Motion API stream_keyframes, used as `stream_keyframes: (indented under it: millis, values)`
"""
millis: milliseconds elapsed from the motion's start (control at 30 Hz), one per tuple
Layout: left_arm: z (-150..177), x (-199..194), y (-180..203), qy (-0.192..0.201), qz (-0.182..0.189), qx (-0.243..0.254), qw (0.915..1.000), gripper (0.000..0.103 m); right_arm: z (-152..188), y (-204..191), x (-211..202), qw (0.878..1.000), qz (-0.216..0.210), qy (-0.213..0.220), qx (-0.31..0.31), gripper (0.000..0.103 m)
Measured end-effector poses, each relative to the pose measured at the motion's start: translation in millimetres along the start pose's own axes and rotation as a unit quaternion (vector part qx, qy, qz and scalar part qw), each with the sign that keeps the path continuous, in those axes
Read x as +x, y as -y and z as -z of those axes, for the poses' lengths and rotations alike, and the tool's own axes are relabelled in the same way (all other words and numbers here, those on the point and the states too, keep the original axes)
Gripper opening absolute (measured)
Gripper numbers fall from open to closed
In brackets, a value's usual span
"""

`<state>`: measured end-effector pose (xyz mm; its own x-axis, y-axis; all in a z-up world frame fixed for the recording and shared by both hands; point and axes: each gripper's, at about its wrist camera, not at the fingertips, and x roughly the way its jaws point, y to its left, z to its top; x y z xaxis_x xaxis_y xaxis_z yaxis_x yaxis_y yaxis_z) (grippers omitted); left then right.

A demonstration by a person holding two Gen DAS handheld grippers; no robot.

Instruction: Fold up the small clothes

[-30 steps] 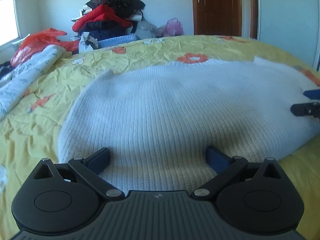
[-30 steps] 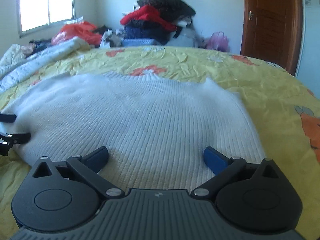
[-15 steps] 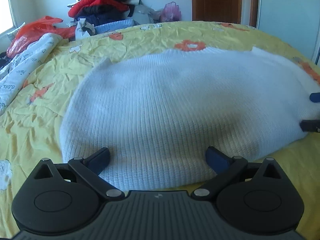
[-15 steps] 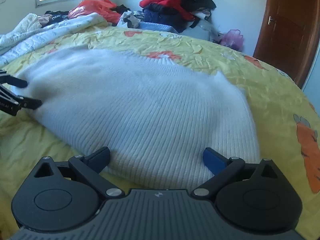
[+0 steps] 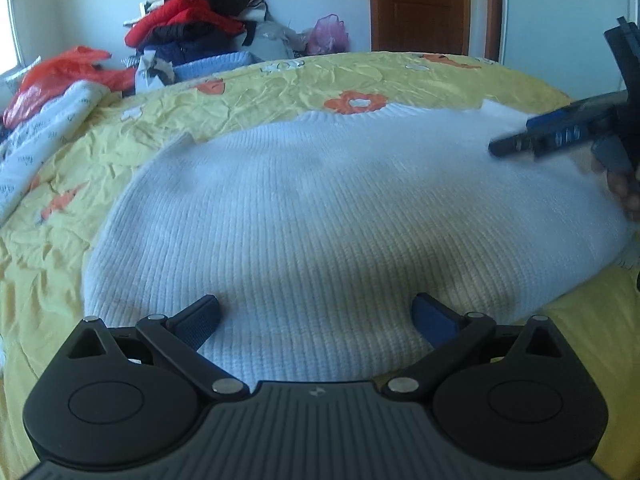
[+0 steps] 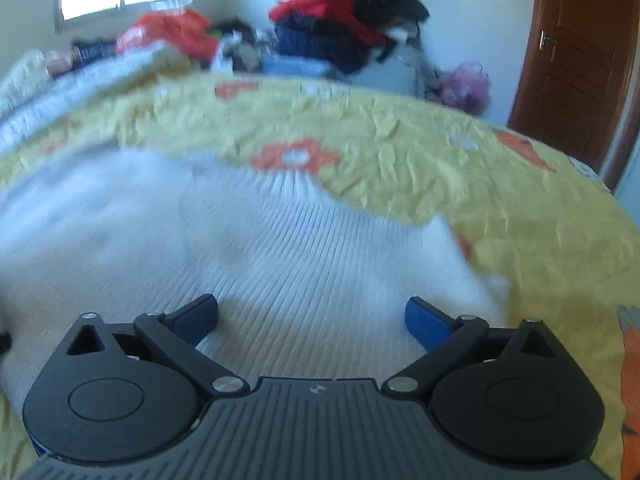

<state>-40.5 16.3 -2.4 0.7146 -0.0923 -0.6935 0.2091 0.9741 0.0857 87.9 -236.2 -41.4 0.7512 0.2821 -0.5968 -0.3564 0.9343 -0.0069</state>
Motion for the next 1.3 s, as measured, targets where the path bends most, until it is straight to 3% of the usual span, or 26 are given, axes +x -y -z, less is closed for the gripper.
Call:
stream_keyframes:
  millis: [67,133,200,333,367,400,433,500,567,700,767,833,933,967,1033,1067,1167,1233,1300]
  values:
    - [1.1,0.4,-1.8,0.001,0.004,-0.002,1.0,0.103,-10.3,22.5,-0.2,0.999,0.016,0.025,0.019,0.083]
    - [0.4,2.7,-0.9,0.002,0.002,0.001,1.0,0.103,-20.4,48.5,8.2,0.998,0.023,0.035,0.04,0.064]
    - [-0.6,4.5,1.5,0.003,-0.001,0.003,1.0,0.103,-29.8,72.0,27.0,0.997,0.036,0.015,0.063,0.065]
    - [-1.0,5.3,2.2,0.004,0.0,0.004,1.0,0.103,-29.4,95.8,70.7,0.994,0.018,-0.056,0.089,0.061]
    - [-1.0,5.4,2.4,0.005,0.002,0.005,1.0,0.103,-28.1,95.8,73.6,0.994,0.001,-0.058,0.094,0.046]
    - [-0.8,5.4,2.4,0.007,0.003,0.005,1.0,0.103,-26.7,93.9,72.7,0.994,-0.018,-0.054,0.096,0.038]
    - [-0.9,5.2,2.4,0.007,0.003,0.005,1.0,0.103,-26.1,91.9,70.0,0.993,-0.036,-0.049,0.098,0.013]
    - [-2.0,5.2,2.6,0.005,0.003,0.004,1.0,0.103,-25.9,90.9,63.7,0.993,-0.051,-0.039,0.099,0.013]
    - [-2.9,3.0,1.8,0.01,0.005,0.003,0.9999,0.103,-30.9,96.0,56.9,0.994,-0.039,-0.017,0.103,0.011]
    - [-8.8,-7.4,-2.1,0.036,0.023,-0.001,0.9991,0.103,-26.9,136.4,29.7,0.985,-0.025,0.026,0.166,0.01]
    - [-7.6,-1.5,-3.8,0.029,0.031,-0.006,0.9991,0.103,-15.9,149.5,41.7,0.981,-0.016,0.0,0.191,0.01]
    - [-0.2,11.4,-2.6,0.021,0.025,0.007,0.9994,0.103,-2.2,140.7,55.9,0.986,-0.003,-0.035,0.165,0.01]
    - [6.5,8.8,1.5,0.045,0.017,0.02,0.9987,0.103,1.2,130.8,56.1,0.986,0.012,-0.024,0.167,0.01]
    - [4.0,7.1,0.9,0.041,0.018,0.019,0.9988,0.103,0.2,129.6,56.3,0.985,0.014,-0.026,0.169,0.013]
    - [-0.4,2.2,-2.3,0.038,0.018,0.013,0.999,0.103,-4.0,123.8,51.3,0.987,0.032,-0.031,0.157,0.028]
    - [-2.4,-1.4,-4.2,0.039,0.016,0.008,0.9991,0.103,-6.7,120.2,43.2,0.987,0.041,-0.026,0.151,0.042]
    - [-7.9,-14.5,-11.1,0.062,0.011,-0.005,0.998,0.103,-15.2,96.4,8.3,0.989,0.065,0.045,0.122,0.052]
    - [-12.2,-19.6,-16.3,0.083,0.011,-0.014,0.9963,0.103,-16.8,76.0,-12.1,0.989,0.057,0.082,0.105,0.062]
    - [-15.2,-14.1,-19.4,0.083,0.003,-0.018,0.9964,0.103,-14.7,57.9,-19.0,0.991,0.022,0.094,0.092,0.069]
